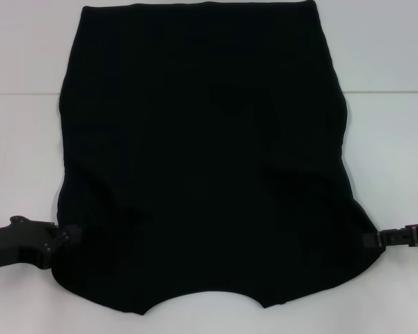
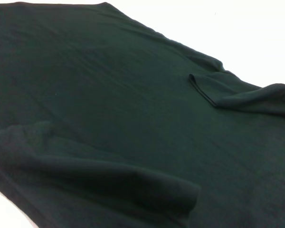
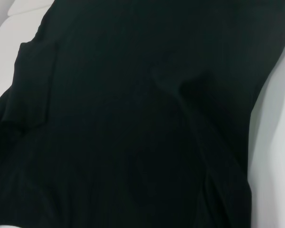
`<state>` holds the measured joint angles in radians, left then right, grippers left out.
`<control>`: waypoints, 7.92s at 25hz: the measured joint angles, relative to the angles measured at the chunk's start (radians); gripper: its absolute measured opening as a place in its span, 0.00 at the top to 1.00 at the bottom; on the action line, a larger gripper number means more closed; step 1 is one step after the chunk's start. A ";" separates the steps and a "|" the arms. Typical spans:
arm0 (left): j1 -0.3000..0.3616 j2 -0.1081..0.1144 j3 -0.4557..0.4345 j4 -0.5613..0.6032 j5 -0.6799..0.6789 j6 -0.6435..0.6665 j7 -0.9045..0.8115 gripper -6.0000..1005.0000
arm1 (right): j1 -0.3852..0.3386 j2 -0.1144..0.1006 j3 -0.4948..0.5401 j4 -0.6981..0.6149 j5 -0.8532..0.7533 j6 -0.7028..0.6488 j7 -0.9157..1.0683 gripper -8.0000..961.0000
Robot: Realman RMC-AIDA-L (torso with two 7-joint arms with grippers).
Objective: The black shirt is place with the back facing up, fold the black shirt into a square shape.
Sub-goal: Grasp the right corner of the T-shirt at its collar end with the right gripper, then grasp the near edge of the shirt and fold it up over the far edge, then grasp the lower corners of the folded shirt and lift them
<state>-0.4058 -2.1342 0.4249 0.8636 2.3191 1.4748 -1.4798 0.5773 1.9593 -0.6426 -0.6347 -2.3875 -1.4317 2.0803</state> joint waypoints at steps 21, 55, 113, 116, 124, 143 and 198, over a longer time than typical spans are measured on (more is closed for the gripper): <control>-0.004 0.003 0.000 0.000 -0.014 -0.003 0.004 0.97 | 0.004 0.007 -0.035 0.001 -0.010 -0.001 0.020 0.25; 0.018 -0.001 -0.035 0.008 -0.023 0.020 -0.077 0.97 | -0.031 0.000 0.087 0.014 -0.005 -0.105 -0.156 0.93; -0.456 0.129 -0.071 -0.260 0.029 -0.485 -0.211 0.97 | 0.166 -0.032 0.430 0.145 0.056 0.202 -0.241 0.92; -0.483 0.126 -0.028 -0.283 0.029 -0.562 -0.209 0.97 | 0.206 -0.024 0.391 0.160 0.056 0.318 -0.212 0.92; -0.532 0.125 0.026 -0.326 0.029 -0.689 -0.207 0.97 | 0.257 -0.020 0.280 0.177 0.056 0.493 -0.144 0.93; -0.541 0.067 0.129 -0.378 0.011 -0.845 -0.183 0.95 | 0.251 0.040 0.272 0.179 0.059 0.597 -0.151 0.92; -0.210 0.020 0.259 -0.084 0.079 -0.437 -0.535 0.10 | 0.116 0.023 0.270 0.107 0.412 0.222 -0.373 0.24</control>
<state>-0.6155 -2.1147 0.6837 0.7800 2.3980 1.0381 -2.0143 0.6934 1.9819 -0.3729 -0.5277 -1.9757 -1.2096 1.7073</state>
